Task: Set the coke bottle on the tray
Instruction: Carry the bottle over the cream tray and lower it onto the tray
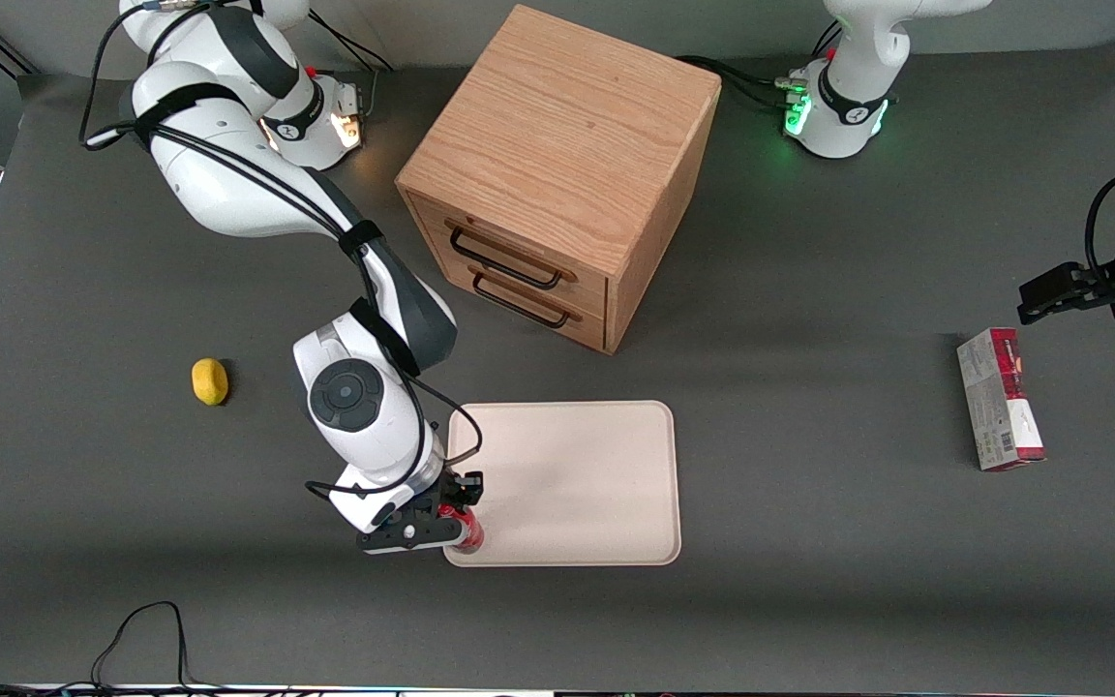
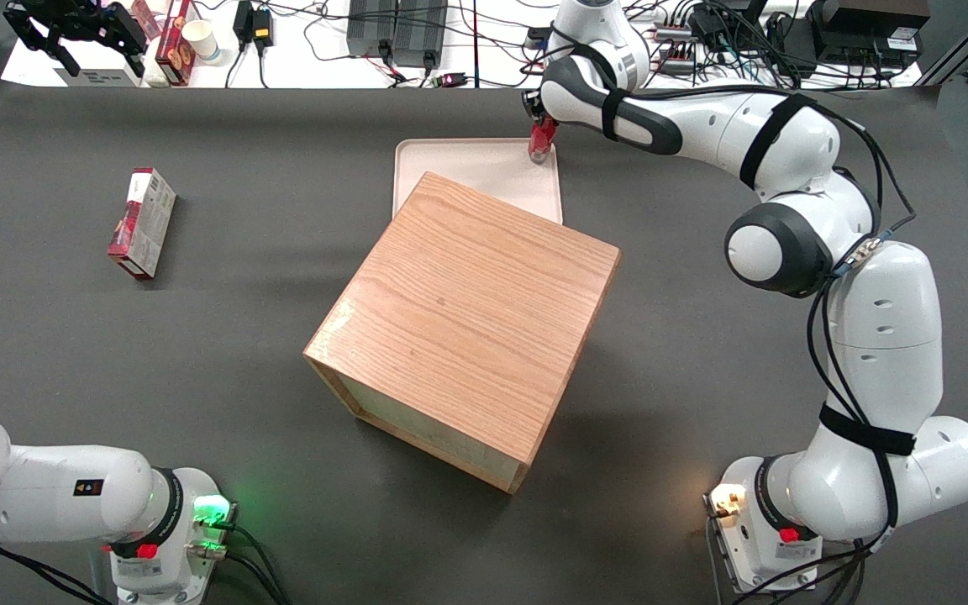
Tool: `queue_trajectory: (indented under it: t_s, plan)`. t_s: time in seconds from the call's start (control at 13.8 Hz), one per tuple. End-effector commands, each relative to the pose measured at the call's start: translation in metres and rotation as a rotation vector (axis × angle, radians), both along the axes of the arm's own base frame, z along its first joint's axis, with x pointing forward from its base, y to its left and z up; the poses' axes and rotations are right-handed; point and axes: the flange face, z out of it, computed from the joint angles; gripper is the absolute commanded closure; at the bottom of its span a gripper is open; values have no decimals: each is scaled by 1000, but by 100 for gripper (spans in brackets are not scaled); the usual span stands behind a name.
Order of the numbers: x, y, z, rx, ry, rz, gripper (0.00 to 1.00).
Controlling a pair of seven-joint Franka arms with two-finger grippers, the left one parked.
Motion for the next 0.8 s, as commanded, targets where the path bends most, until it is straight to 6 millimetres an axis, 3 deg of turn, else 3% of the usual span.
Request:
queue_trajectory:
  t_s: [0.0,0.07,0.15,0.22,0.44,0.51,0.58,0.65,0.73]
  plan:
    - [-2,-1,3,38,-12,-64,58]
    - [-4,1,-1,40,-13,-65,42]
    - [-6,1,-7,39,-13,-66,7]
    - [-7,3,-9,41,-13,-73,0]
    - [-6,2,0,40,-27,-66,0]
    - [-3,-8,23,24,-58,-74,0]
    - [-8,-5,39,18,-65,-66,0]
    - [-16,-12,48,-13,-51,-66,0]
    - [-33,-27,73,-64,-36,-53,0]
